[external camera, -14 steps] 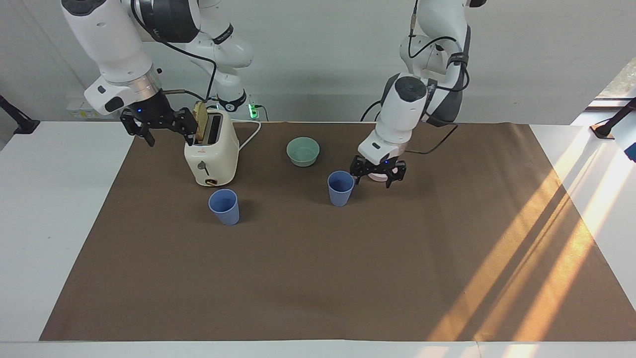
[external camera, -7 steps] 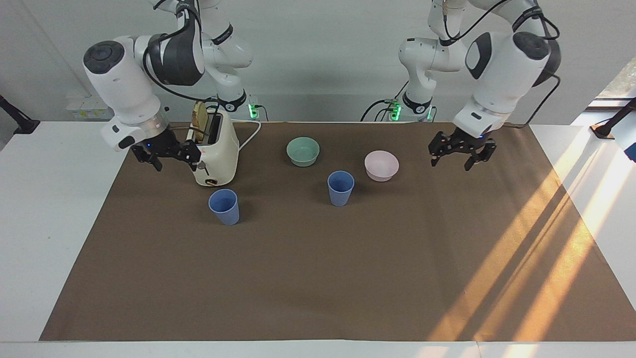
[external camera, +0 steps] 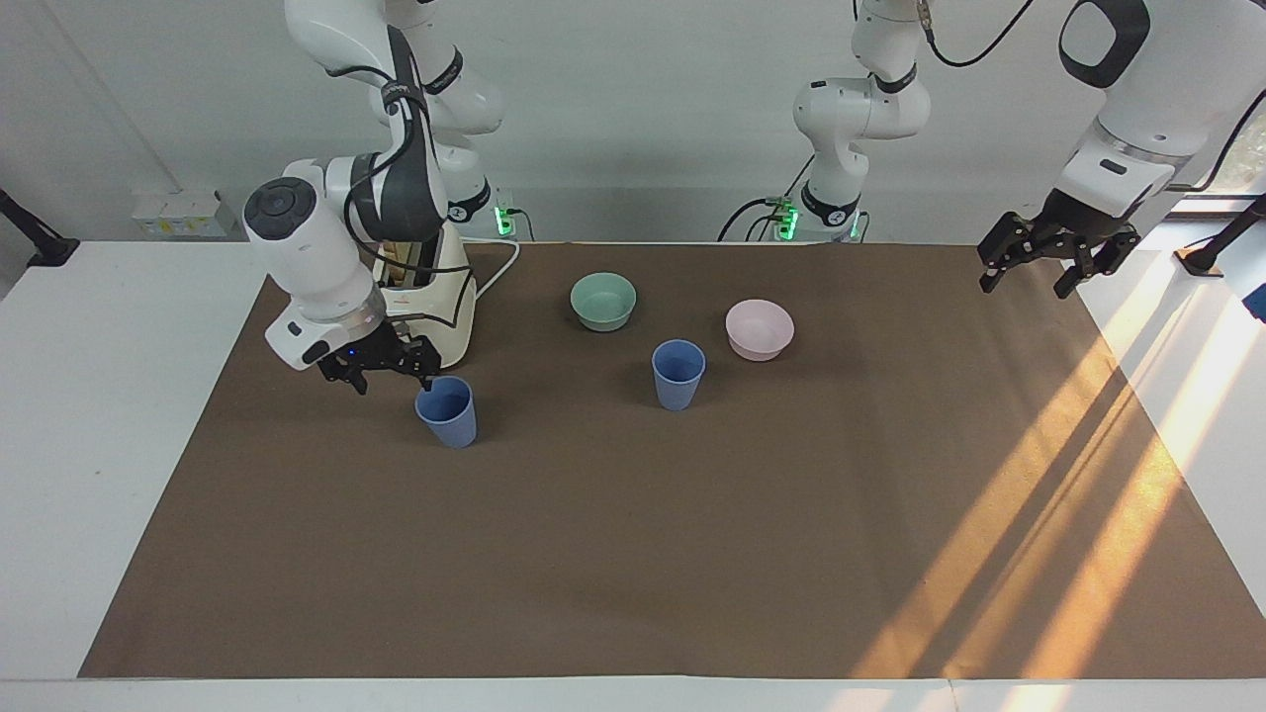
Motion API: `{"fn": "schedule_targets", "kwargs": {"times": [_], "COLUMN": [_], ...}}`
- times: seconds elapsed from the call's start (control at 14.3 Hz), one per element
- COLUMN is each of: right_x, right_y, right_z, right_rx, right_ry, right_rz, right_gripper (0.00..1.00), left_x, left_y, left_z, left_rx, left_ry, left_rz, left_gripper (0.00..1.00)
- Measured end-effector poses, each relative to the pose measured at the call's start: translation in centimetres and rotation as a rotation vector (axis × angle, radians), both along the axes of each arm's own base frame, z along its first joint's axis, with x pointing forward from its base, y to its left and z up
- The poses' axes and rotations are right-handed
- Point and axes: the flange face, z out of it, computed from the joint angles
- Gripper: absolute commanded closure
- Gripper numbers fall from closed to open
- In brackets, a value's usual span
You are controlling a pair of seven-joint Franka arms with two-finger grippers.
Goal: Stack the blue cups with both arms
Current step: 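Grasp the other blue cup rim with the right gripper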
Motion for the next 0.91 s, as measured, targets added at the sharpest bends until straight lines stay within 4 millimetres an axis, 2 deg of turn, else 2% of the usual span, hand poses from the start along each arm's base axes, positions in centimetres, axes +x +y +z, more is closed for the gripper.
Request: {"fn": "schedule_targets", "kwargs": {"times": [0.28, 0.42, 0.49, 0.56, 0.63, 0.7, 0.91], "right_x": [0.0, 0.0, 0.0, 0.0, 0.0, 0.0, 0.0], "right_y": [0.0, 0.8, 1.0, 1.1, 1.1, 1.1, 1.1], "right_z": [-3.6, -4.3, -4.4, -4.4, -4.4, -4.4, -4.5], "right_rx": [0.005, 0.007, 0.007, 0.007, 0.007, 0.007, 0.007], "right_ry": [0.021, 0.009, 0.006, 0.006, 0.006, 0.006, 0.008], "right_rz": [0.000, 0.012, 0.016, 0.017, 0.017, 0.017, 0.017], "right_gripper": [0.00, 0.00, 0.27, 0.67, 0.92, 1.00, 1.00], "left_x": [0.3, 0.2, 0.2, 0.2, 0.2, 0.2, 0.2], "left_y": [-0.3, -0.2, -0.2, -0.2, -0.2, -0.1, -0.1], "left_z": [-0.7, -0.7, -0.7, -0.7, -0.7, -0.7, -0.7], "left_rx": [0.036, 0.037, 0.038, 0.038, 0.038, 0.038, 0.038], "left_ry": [0.017, 0.020, 0.020, 0.021, 0.022, 0.022, 0.023], "left_rz": [-0.042, -0.049, -0.049, -0.049, -0.050, -0.049, -0.049], "left_gripper": [0.00, 0.00, 0.00, 0.00, 0.00, 0.00, 0.00]}}
